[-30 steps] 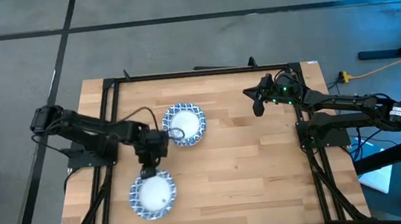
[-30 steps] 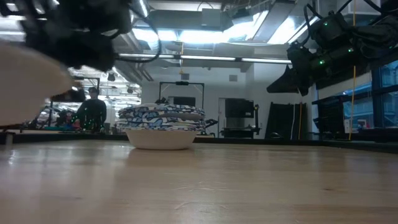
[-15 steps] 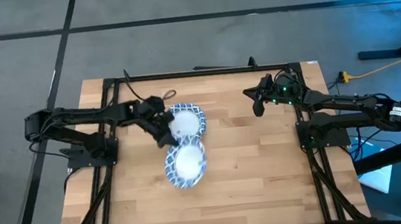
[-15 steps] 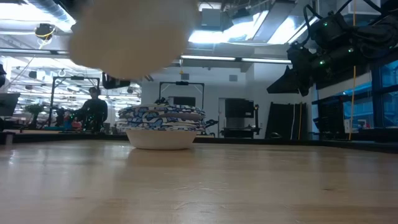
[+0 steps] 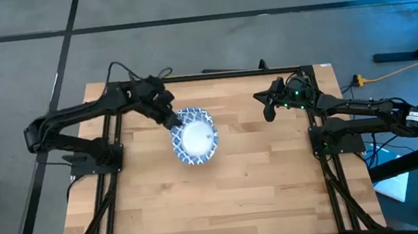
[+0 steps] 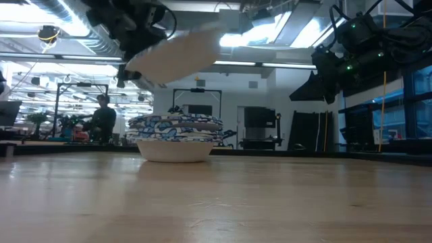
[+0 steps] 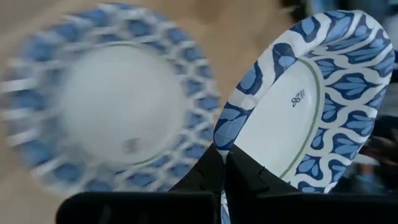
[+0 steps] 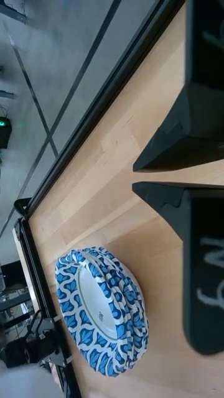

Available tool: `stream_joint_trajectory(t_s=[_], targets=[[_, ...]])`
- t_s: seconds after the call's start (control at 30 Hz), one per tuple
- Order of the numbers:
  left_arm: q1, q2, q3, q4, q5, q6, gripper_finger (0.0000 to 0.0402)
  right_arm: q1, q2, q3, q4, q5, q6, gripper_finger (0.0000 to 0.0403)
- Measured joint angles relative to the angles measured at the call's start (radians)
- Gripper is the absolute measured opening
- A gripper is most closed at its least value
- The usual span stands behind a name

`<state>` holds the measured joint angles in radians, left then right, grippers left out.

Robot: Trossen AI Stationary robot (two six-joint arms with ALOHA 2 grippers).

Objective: Nest bowls inside each other
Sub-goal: Stack the blue patterned bowl on the stacked blue patterned bowls

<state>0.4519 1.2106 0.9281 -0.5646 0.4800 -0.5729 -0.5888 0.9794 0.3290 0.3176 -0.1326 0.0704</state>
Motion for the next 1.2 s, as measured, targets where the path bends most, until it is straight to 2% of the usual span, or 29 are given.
stream_joint_trajectory(t_s=[0.1,0.2,0.73,0.93,1.2], targets=[[0.042,0.012,0.069,-0.162,-0.067,0.053,0.0000,0.000,0.000,0.000,0.000,0.000,-0.001,0.0038],[0.068,0.036,0.108,-0.241,-0.127,0.086,0.0000,0.000,0.000,0.000,0.000,0.000,-0.001,0.0038],[0.158,0.283,0.122,-0.226,-0.120,0.191,0.0000,0.000,0.000,0.000,0.014,0.000,0.031,0.0038],[0.165,0.326,0.122,-0.212,-0.119,0.216,0.0001,0.000,0.000,0.000,0.014,0.000,0.033,0.0038],[0.167,0.325,0.122,-0.186,-0.124,0.247,0.0037,0.000,0.000,0.000,0.013,0.000,0.033,0.0038]])
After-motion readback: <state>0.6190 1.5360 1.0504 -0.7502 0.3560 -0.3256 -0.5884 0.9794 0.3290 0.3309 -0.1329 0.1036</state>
